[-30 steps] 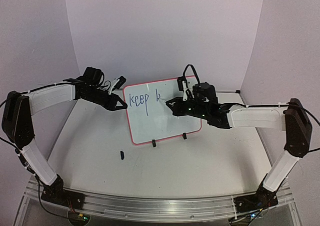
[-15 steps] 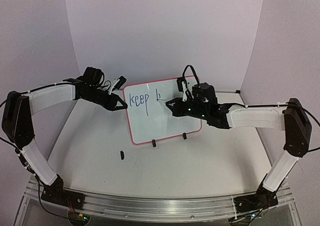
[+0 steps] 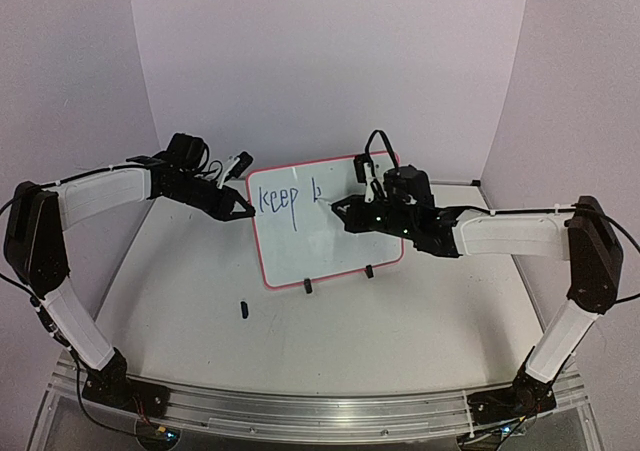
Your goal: Write a sentence on the whiteboard
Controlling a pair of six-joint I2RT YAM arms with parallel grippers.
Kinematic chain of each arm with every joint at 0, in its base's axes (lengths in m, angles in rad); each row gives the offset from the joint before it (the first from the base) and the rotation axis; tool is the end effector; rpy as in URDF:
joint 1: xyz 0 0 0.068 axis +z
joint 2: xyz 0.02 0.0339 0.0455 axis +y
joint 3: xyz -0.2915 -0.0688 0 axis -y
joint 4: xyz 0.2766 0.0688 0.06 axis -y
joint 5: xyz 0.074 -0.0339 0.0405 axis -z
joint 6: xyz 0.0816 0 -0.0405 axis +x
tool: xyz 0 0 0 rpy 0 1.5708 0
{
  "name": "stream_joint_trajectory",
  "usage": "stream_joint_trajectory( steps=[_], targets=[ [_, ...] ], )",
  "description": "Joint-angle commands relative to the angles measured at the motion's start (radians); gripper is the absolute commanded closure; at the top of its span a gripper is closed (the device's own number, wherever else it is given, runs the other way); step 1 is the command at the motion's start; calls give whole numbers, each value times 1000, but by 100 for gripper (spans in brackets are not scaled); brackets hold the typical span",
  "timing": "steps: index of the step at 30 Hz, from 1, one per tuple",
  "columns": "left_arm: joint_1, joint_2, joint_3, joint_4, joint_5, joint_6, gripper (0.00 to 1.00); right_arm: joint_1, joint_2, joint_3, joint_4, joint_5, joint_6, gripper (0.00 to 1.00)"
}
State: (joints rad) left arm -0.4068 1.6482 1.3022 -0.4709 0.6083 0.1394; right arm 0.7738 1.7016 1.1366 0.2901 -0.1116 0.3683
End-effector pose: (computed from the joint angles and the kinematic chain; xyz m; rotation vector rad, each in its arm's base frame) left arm 0.3669 -0.2088 0.2640 0.9119 2.1768 -0.8522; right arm 0.3320 0.3371 0.2630 -0.4709 1.8834 0.8848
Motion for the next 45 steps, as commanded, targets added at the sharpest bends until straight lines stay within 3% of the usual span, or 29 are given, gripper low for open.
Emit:
stream_joint_trajectory(
  steps=[1,30,45],
  targets=[
    [-40,38,-3,-48,-52,53,100,-2,-28,9,29,58,8,100],
    [-41,34,-4,-48,-58,56,100,-2,-145,-57,53,3,-9,100],
    [-44,33,-4,-48,-62,57,100,-33,-107,-47,41,-20,-19,100]
  ],
)
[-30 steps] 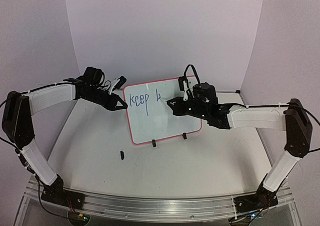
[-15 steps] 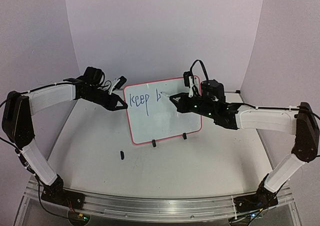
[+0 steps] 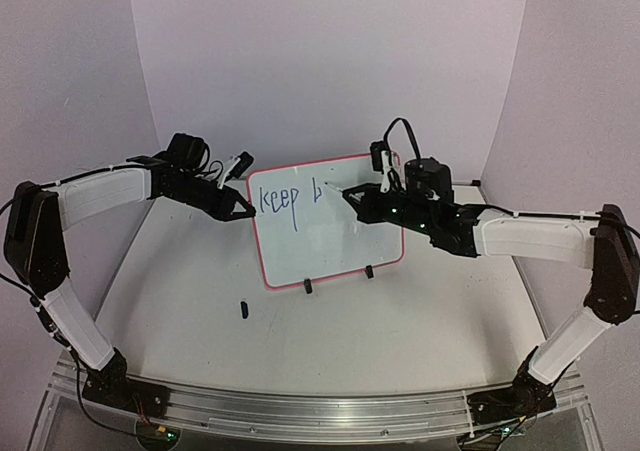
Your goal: Write a sentence on the whiteboard
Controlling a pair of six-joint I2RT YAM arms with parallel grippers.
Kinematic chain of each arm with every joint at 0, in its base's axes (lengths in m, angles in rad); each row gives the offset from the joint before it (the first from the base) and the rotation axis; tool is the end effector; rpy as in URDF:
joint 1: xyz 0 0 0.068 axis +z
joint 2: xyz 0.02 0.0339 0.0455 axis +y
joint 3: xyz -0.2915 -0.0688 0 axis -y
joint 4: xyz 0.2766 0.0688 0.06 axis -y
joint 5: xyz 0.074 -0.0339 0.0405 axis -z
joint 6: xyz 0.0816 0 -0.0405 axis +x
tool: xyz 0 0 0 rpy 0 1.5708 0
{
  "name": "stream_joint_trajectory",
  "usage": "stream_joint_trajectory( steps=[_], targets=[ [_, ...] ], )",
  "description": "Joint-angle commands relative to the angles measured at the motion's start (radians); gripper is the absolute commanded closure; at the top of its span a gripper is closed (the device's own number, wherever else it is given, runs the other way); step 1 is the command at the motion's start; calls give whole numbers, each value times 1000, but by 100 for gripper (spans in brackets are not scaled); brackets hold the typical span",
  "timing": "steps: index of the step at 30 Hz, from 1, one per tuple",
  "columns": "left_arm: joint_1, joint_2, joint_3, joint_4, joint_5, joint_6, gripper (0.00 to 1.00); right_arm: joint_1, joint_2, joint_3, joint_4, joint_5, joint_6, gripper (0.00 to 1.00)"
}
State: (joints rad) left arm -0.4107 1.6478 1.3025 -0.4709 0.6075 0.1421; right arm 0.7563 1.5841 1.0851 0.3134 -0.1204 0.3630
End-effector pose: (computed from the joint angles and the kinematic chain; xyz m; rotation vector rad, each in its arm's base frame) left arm 0.3661 -0.2102 0.2642 0.9189 2.1735 -0.8517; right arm 0.3190 0.3144 0.2967 -0.4510 1.7917 0.9071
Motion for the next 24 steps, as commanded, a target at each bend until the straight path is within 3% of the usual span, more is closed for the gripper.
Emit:
stream_joint_trajectory(
  steps=[1,24],
  targets=[
    [-41,34,-5,-49,-61,53,100,-15,13,7,17,-12,-15,100],
    [-42,52,0,-54,-70,60,100,-15,88,56,8,32,-22,100]
  ],
)
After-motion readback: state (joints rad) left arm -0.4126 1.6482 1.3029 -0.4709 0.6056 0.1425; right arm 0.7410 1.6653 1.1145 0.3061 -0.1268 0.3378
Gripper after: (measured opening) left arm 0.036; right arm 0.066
